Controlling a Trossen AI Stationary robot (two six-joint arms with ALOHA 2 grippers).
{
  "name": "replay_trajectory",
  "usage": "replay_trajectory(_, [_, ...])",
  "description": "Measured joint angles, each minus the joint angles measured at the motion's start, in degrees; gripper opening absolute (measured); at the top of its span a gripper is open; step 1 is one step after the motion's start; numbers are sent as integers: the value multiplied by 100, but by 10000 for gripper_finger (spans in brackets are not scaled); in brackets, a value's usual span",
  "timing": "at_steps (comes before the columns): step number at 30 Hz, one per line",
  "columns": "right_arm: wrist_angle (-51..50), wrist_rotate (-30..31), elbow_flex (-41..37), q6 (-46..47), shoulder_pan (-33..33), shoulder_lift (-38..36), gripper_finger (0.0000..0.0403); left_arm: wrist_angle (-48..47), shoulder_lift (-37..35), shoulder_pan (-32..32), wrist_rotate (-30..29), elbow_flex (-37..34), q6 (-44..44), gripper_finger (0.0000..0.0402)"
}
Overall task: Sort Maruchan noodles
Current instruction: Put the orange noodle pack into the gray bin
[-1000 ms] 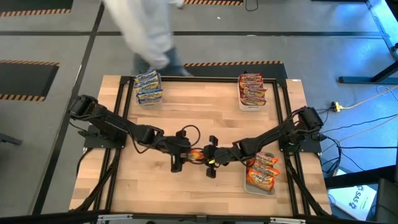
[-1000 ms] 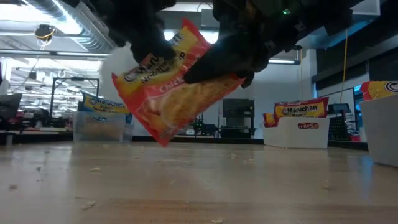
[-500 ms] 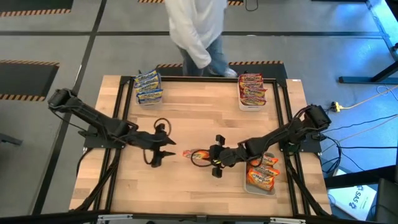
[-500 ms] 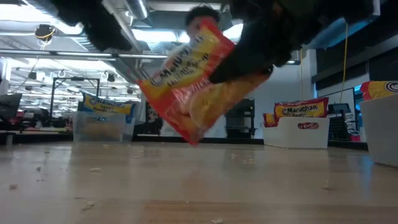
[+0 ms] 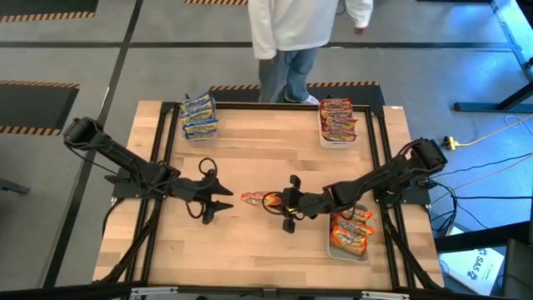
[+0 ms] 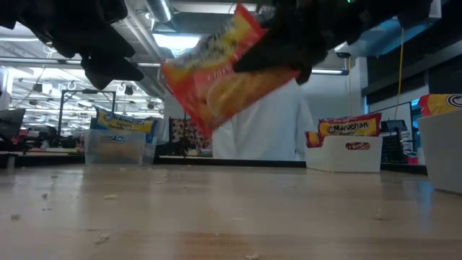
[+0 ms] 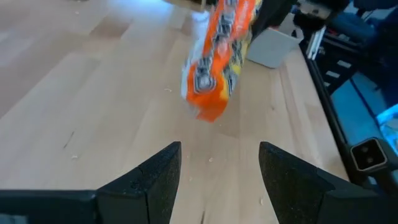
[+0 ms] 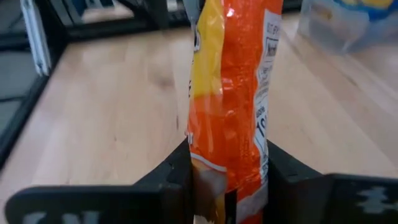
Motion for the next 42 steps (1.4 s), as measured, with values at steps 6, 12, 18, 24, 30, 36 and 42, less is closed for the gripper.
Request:
replay_trajectory(6, [643,-83,0,-220,0,-131,93,113,0,3,-204,0,132,223])
replay_trajectory(12, [1136,-184,0,-377,-68,-112,93,786,83,70,-79,0,475,270])
replay_trajectory(18, [2029,-410,6,-688,-197,59,94,1372,307,81,-140,-12,824,299])
replay_trajectory(24, [3075,-518,8,-892,-233,469,94,2485,815,94,-224,2,1205,301])
replay_trajectory(30, [3611,-497,33,-964,-232,621,94,3092,1095,147,-195,2,1318,280])
replay_trajectory(36, [3697,-379,31,-1060,-232,666,99,3201,1161,145,-201,2,1367,219])
replay_trajectory(42, [3701,-342,31,-994,-232,695,121,3227,1161,145,-193,2,1511,147])
